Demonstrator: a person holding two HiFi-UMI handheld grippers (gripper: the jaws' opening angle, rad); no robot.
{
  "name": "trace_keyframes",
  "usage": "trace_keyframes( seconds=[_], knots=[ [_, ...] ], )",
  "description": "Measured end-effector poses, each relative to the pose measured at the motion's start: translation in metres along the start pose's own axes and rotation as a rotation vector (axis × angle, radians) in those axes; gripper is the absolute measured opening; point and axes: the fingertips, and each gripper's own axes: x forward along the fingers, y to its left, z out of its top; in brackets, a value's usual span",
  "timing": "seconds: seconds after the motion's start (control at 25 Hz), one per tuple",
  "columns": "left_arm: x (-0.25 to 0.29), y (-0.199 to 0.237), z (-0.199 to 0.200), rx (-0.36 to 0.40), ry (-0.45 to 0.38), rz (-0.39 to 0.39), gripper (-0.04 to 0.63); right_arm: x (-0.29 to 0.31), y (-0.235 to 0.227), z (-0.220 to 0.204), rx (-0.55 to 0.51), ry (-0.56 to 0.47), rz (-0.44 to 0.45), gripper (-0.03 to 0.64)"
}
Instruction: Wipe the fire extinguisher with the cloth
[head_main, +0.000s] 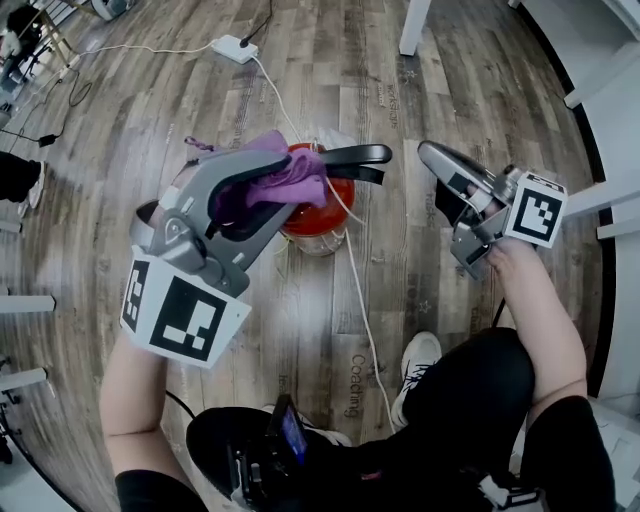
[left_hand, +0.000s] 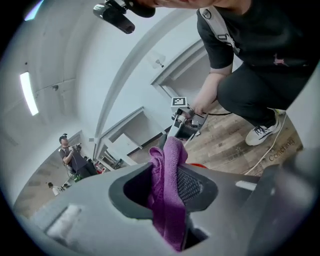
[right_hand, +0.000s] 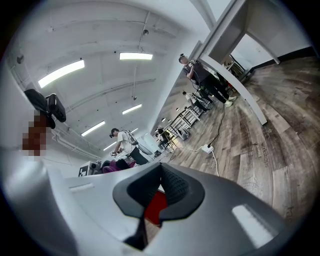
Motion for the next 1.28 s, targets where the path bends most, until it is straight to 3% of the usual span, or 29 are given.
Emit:
trace_keyframes(
  seconds=[0.24, 0.4, 0.72, 0.8, 0.92, 1.04, 1.16, 1.28],
  knots=[
    [0.036, -0.007, 0.048, 0.056, -0.066, -0.127, 0.117, -0.002, -0.005, -0.003, 0.004, -0.005, -0.006, 0.003],
    [0.053, -0.010, 0.070, 0.119, -0.083, -0.156, 0.117, -0.002, -0.005, -0.003, 0.005, -0.008, -0.011, 0.003],
    [0.025, -0.001, 0.031, -0.070, -0.098, -0.131, 0.117, -0.005, -0.011, 0.001, 0.008, -0.020, -0.032, 0.003],
    [0.011, 0.003, 0.014, -0.190, -0.122, -0.109, 0.115, -0.005, -0.011, 0.004, 0.001, -0.026, -0.038, 0.003],
    [-0.012, 0.007, -0.025, -0.484, -0.101, -0.058, 0.115, -0.008, -0.009, 0.013, -0.021, -0.061, -0.058, 0.003],
    [-0.031, 0.004, -0.058, -0.702, -0.095, -0.020, 0.117, -0.017, 0.013, 0.036, -0.085, -0.140, -0.048, 0.005],
    [-0.057, 0.008, -0.061, -1.002, -0.281, -0.002, 0.117, -0.023, 0.067, 0.061, -0.173, -0.216, 0.062, 0.034],
    [-0.083, 0.016, -0.050, -1.261, -0.521, 0.003, 0.117, -0.014, 0.132, 0.059, -0.213, -0.187, 0.247, 0.057]
  ],
)
